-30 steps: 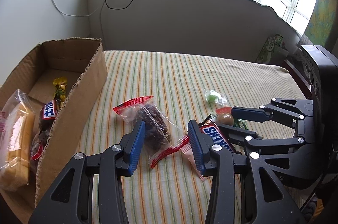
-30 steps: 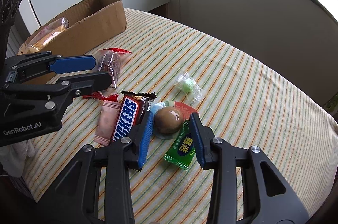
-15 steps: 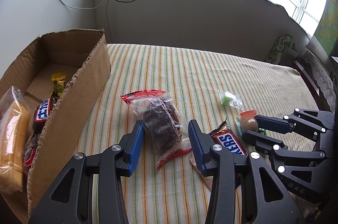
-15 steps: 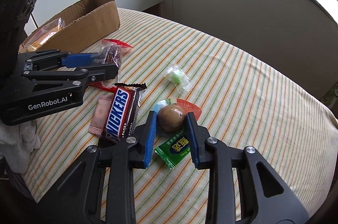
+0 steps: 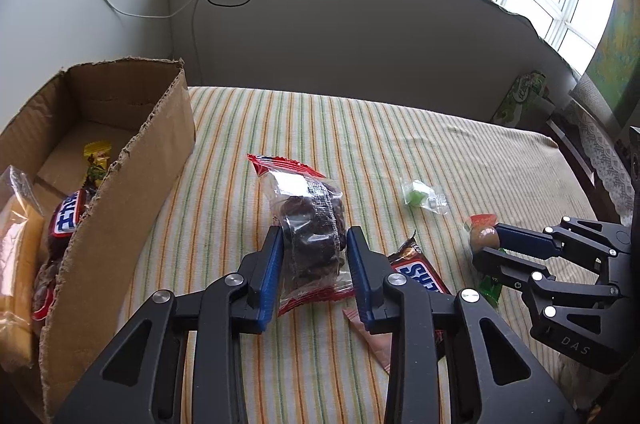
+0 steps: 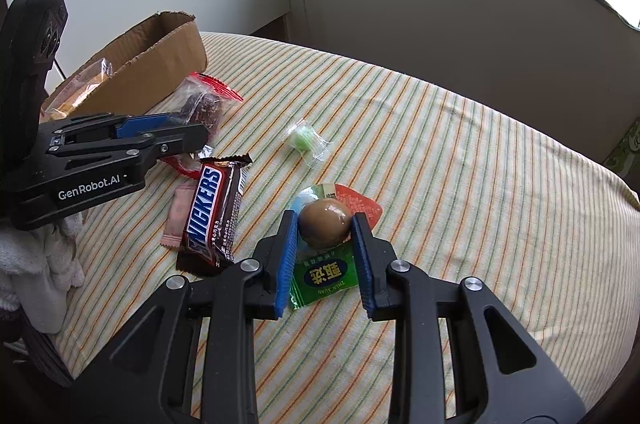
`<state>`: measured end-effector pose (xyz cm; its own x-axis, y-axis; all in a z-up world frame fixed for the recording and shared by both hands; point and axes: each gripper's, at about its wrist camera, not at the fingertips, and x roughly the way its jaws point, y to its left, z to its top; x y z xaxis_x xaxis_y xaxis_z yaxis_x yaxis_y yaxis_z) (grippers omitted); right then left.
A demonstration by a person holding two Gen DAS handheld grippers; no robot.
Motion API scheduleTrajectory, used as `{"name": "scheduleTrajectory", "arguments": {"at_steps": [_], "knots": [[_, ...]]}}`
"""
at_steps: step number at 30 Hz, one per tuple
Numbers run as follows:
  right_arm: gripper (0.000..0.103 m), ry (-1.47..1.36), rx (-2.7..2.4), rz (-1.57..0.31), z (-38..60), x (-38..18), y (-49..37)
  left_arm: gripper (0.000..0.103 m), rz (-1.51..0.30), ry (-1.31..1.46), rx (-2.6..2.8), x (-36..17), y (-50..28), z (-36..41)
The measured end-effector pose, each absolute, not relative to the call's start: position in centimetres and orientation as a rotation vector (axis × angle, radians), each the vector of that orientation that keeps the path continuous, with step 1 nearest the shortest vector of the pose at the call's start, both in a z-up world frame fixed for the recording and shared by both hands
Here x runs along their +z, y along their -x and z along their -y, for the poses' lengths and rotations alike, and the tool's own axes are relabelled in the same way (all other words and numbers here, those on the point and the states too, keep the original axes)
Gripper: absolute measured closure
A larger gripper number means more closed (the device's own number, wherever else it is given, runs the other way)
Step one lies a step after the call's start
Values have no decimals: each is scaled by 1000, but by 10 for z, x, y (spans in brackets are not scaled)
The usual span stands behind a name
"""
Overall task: Organize snacks
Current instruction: 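Close the left tool on the bagged dark snack while the right tool grasps the chocolate egg, then carry both snacks over the box and open both tools to drop them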
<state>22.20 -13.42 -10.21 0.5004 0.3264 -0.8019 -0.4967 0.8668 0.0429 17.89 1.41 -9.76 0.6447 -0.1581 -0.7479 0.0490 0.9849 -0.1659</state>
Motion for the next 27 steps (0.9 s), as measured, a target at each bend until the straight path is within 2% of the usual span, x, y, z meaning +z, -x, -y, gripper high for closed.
{"name": "scheduleTrajectory", "arguments": {"at_steps": [15, 27], "knots": [[75, 180, 466, -845, 144, -62, -199, 73, -770, 176, -157, -60, -152, -22], [75, 198, 489, -804, 115, -31, -182, 73, -704, 199, -147, -34, -129, -48]]}}
